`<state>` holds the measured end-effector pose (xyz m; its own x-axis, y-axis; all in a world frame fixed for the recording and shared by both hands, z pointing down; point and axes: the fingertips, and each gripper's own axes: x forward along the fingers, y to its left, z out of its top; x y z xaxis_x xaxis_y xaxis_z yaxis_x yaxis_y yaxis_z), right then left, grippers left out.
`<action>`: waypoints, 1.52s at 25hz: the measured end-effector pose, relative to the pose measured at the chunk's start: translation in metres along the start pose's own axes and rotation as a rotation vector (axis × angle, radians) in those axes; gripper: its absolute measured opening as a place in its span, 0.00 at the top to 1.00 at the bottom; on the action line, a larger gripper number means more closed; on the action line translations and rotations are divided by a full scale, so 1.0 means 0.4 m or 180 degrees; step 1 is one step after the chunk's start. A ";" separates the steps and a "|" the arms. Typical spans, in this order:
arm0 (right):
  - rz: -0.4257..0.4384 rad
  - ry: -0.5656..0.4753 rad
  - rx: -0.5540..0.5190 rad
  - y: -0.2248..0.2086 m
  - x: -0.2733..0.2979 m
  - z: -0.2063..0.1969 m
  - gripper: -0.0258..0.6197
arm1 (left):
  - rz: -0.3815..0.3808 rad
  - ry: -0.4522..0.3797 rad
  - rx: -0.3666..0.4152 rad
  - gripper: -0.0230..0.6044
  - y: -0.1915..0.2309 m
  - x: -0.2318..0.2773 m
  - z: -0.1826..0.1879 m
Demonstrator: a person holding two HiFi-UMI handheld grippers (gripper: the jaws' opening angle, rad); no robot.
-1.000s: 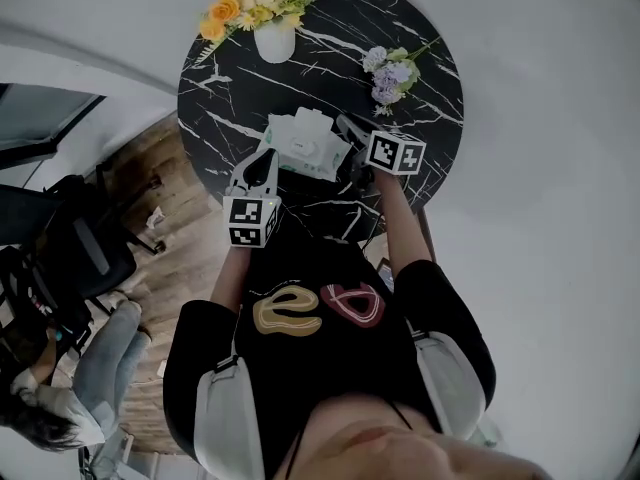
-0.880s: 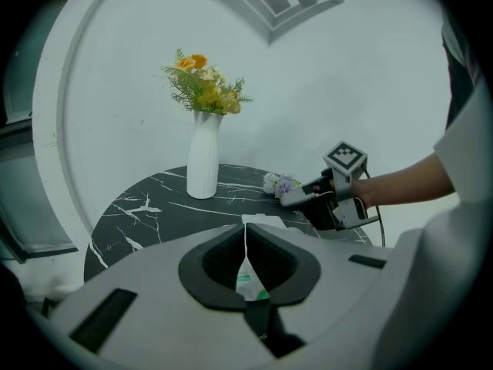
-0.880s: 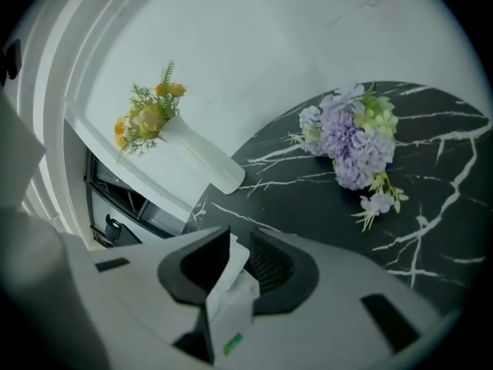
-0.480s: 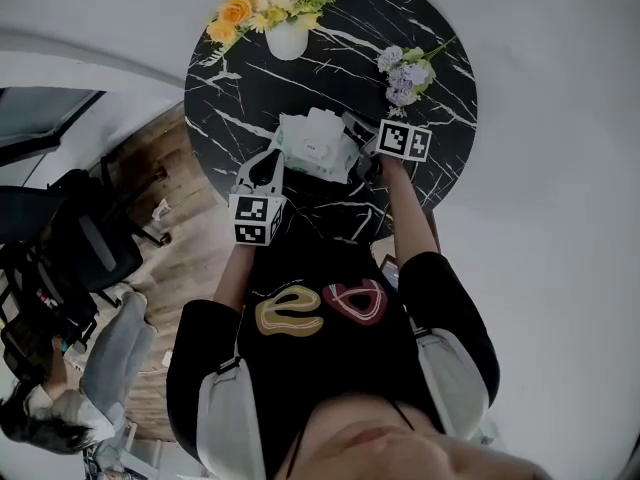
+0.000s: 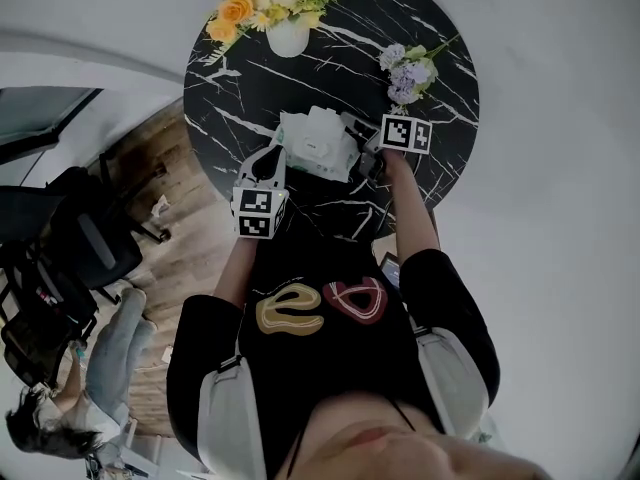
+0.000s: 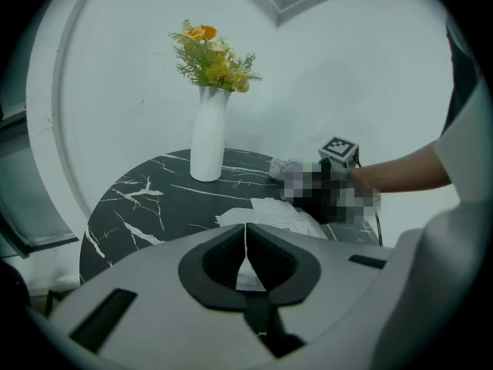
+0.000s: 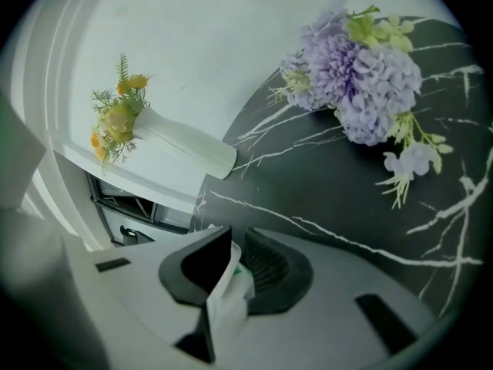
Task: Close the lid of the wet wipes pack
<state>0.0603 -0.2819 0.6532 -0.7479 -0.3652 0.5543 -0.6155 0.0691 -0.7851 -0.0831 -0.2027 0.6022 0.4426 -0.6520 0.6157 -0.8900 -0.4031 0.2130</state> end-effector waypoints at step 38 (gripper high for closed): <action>0.0387 -0.0188 -0.1072 0.193 -0.084 -0.048 0.91 | -0.0076 0.0078 -0.0249 0.93 -0.016 0.027 -0.039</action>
<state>0.0330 -0.2463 0.5793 -0.8112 -0.3878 0.4377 -0.5775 0.4136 -0.7038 -0.0741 -0.1971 0.6195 0.4618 -0.6265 0.6279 -0.8855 -0.3663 0.2857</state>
